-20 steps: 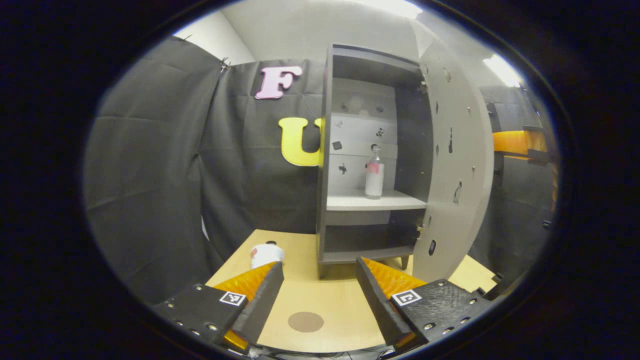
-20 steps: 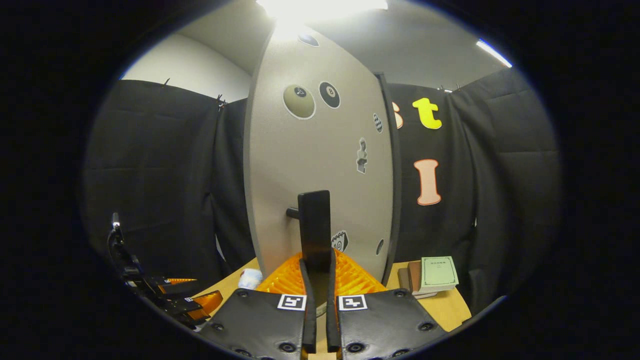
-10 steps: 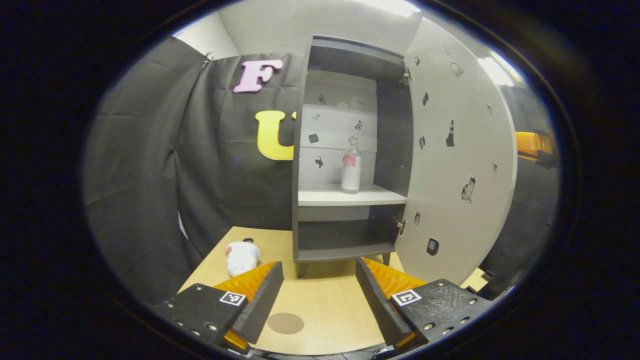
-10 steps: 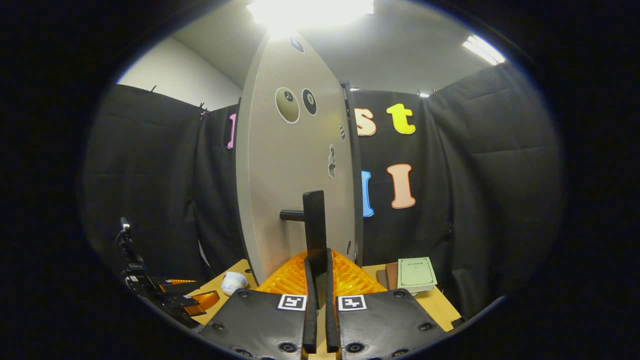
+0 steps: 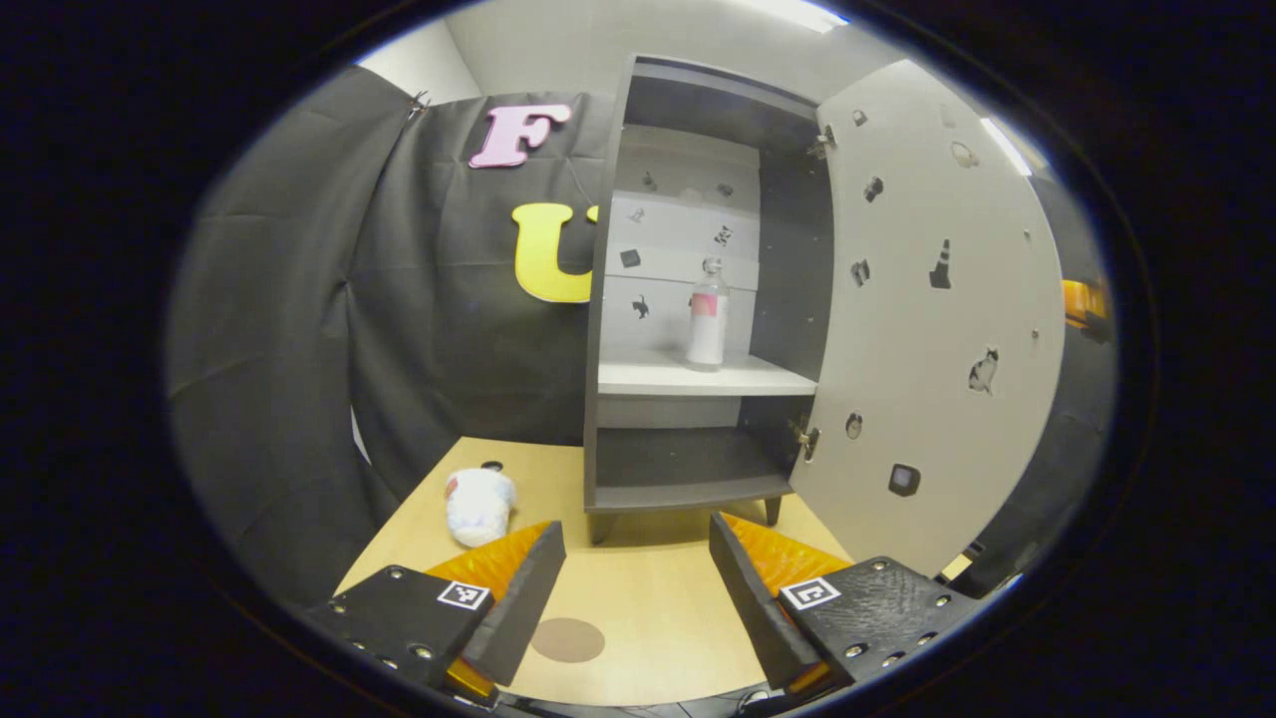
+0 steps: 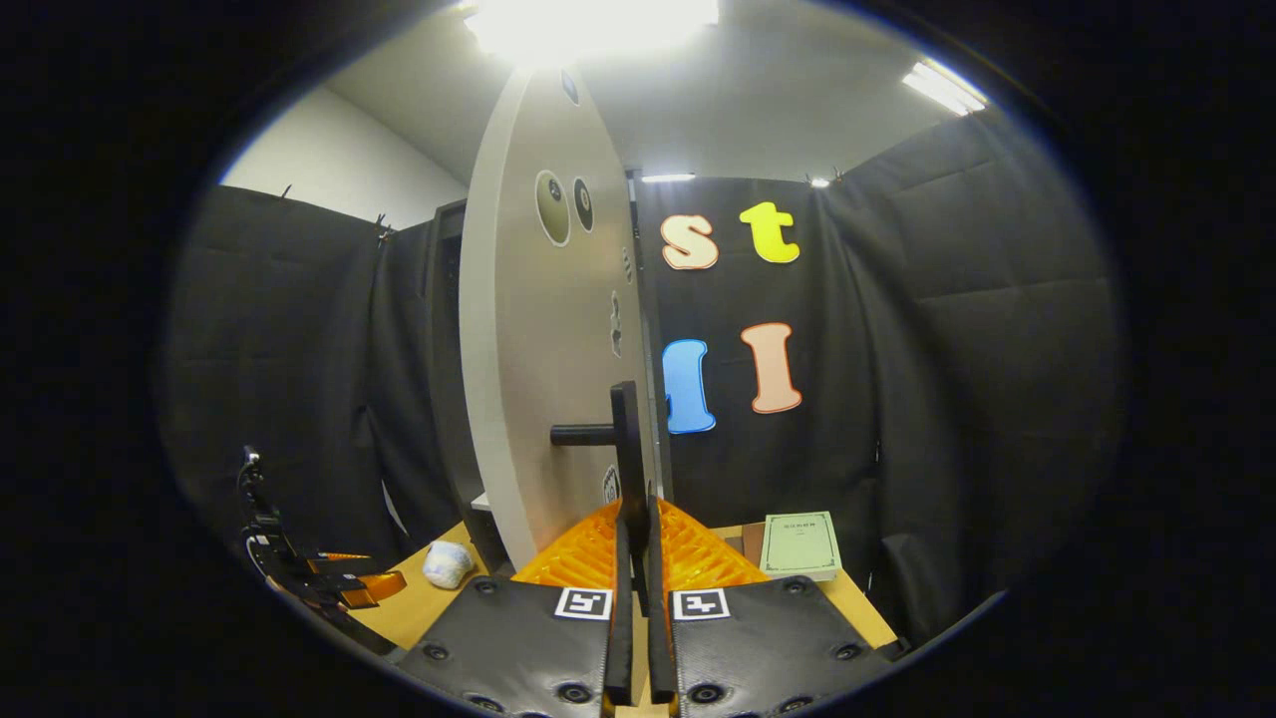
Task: Open the cabinet door with the right hand, grasp the bottle in the cabinet with the left hand and place it on the coaster, then close the cabinet door with the right hand.
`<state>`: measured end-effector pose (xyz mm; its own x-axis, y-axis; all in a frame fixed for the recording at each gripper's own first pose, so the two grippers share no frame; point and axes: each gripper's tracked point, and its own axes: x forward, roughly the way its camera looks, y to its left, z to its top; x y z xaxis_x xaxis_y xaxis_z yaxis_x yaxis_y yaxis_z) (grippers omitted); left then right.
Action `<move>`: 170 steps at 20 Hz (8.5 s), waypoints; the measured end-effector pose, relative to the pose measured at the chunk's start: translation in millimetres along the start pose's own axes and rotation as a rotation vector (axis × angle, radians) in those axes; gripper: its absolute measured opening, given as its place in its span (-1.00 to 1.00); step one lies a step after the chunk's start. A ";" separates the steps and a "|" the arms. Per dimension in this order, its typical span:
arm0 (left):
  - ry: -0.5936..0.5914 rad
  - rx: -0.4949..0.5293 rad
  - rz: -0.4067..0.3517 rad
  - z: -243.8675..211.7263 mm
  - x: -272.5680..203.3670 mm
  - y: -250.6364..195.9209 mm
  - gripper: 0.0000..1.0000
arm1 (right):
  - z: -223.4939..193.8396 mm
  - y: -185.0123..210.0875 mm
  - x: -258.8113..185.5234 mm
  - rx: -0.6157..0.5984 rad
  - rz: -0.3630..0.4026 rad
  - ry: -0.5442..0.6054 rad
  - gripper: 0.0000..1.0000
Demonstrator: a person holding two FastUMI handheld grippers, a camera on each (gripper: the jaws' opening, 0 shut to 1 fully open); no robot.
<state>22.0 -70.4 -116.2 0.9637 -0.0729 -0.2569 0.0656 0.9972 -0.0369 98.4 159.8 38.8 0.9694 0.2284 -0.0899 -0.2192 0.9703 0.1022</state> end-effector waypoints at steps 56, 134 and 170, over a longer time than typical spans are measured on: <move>-0.175 0.080 -0.162 203.5 321.8 -110.9 0.82 | -21.6 -124.6 25.2 0.087 -0.504 0.082 0.65; 0.009 0.143 -0.036 -214.8 100.0 76.9 0.45 | -26.2 -99.5 2.1 0.099 -0.601 0.085 0.65; -0.138 0.094 -0.126 -42.1 40.4 59.8 0.80 | -61.0 -105.1 -25.1 0.096 -0.655 0.186 0.64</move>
<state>53.9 -14.4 -169.5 0.9721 -0.2008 -0.1209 0.2060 0.9780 0.0318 90.4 57.0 -30.2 0.8616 -0.3850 -0.3307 0.4249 0.9036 0.0550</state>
